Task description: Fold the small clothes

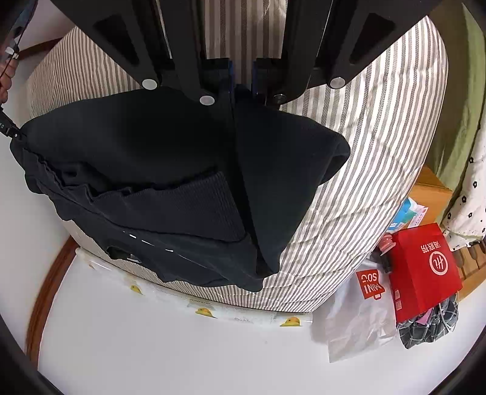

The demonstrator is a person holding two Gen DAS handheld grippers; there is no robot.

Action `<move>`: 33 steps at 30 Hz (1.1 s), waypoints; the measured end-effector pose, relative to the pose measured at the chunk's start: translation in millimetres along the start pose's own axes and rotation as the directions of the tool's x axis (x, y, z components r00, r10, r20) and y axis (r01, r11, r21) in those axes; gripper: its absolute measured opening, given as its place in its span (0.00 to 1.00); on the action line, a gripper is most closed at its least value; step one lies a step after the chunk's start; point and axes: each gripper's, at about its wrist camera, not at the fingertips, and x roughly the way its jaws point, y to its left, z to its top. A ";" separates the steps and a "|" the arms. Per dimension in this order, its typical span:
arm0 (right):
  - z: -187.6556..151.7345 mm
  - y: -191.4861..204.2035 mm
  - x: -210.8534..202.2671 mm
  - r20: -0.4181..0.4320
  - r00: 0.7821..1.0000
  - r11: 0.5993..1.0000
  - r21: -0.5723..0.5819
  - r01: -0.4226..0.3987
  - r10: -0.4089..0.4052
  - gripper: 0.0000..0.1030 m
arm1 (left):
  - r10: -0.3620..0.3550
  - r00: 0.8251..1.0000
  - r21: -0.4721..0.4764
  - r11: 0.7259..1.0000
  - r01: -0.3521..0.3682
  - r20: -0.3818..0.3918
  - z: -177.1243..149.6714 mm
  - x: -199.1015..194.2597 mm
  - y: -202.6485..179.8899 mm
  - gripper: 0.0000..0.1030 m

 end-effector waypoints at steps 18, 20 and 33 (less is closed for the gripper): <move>-1.5 -6.0 -24.5 -0.007 1.000 0.999 -0.022 0.027 -0.027 0.38 | 0.013 1.000 0.018 1.000 -0.013 -0.008 -18.5 -18.5 -0.7 0.17; -0.6 -3.7 -31.2 0.021 0.998 0.997 -0.039 0.061 -0.060 0.38 | 0.022 1.000 0.040 0.999 -0.022 0.014 -21.1 -26.8 -3.4 0.17; 11.6 59.7 -46.1 0.089 0.996 0.982 -0.184 0.036 -0.020 0.39 | -0.081 0.995 0.039 0.996 0.079 0.050 0.4 -36.2 -28.2 0.30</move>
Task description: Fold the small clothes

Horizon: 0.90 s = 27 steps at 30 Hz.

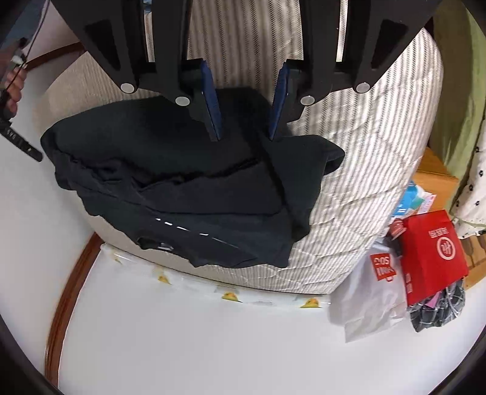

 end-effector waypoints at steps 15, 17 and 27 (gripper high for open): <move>-9.4 52.8 31.3 -0.092 0.991 0.994 -0.039 -0.102 0.098 0.25 | -0.092 0.996 0.035 0.995 0.093 -0.016 9.8 21.4 -14.3 0.30; -11.8 55.0 37.1 -0.113 0.988 0.993 -0.034 -0.112 0.108 0.22 | -0.127 0.992 0.035 0.991 0.128 -0.025 10.2 24.9 -15.7 0.30; -12.9 45.0 58.8 -0.137 0.986 0.996 0.021 -0.090 0.092 0.20 | -0.134 0.990 0.078 0.987 0.138 -0.052 19.3 47.9 -35.0 0.26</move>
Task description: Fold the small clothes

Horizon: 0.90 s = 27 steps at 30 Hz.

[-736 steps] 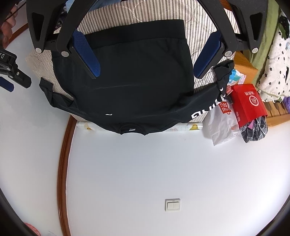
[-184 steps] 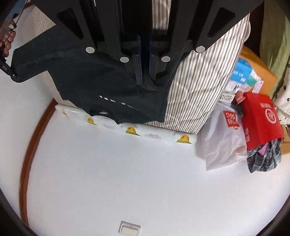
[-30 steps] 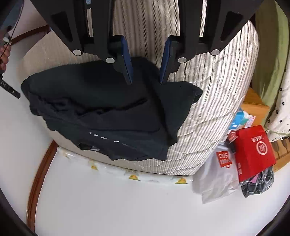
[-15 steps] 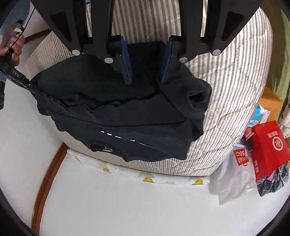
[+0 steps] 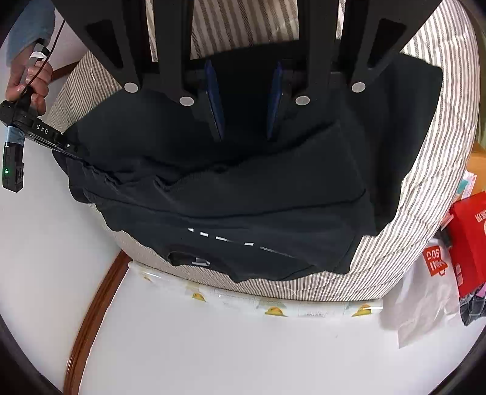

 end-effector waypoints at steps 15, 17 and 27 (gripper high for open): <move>33.5 -11.2 25.0 0.010 1.000 1.000 -0.004 0.025 -0.025 0.17 | 0.059 0.997 -0.011 0.998 -0.058 0.053 27.8 14.3 8.4 0.25; 39.4 -13.8 28.6 0.012 1.000 1.000 0.003 0.026 -0.026 0.17 | 0.058 0.997 -0.018 0.998 -0.057 0.058 32.5 15.8 12.0 0.25; 72.2 -22.3 44.3 0.040 0.998 0.998 0.030 0.056 -0.057 0.17 | 0.074 0.995 -0.027 0.997 -0.072 0.074 63.3 29.2 29.4 0.25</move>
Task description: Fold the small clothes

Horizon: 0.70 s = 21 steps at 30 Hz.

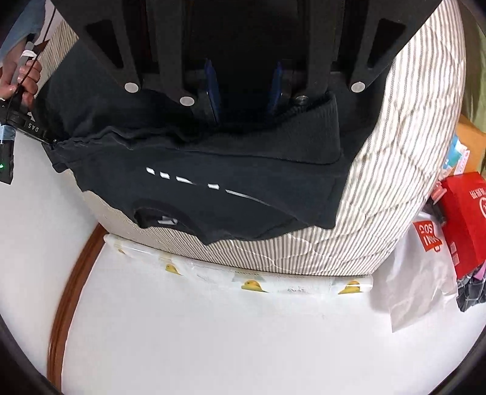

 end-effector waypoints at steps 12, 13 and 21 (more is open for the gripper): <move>40.9 -8.9 39.6 -0.025 0.997 0.996 0.030 0.079 -0.078 0.17 | 0.035 0.999 -0.026 0.999 -0.036 -0.028 36.5 35.8 16.4 0.25; 45.8 -12.4 45.5 -0.042 0.995 0.995 0.042 0.094 -0.092 0.17 | 0.034 0.999 -0.033 0.999 -0.035 -0.030 38.5 37.5 18.2 0.25; 66.7 -26.8 46.5 -0.025 0.996 0.995 0.044 0.085 -0.084 0.22 | 0.065 0.997 -0.016 0.998 -0.066 -0.032 52.4 35.3 33.1 0.26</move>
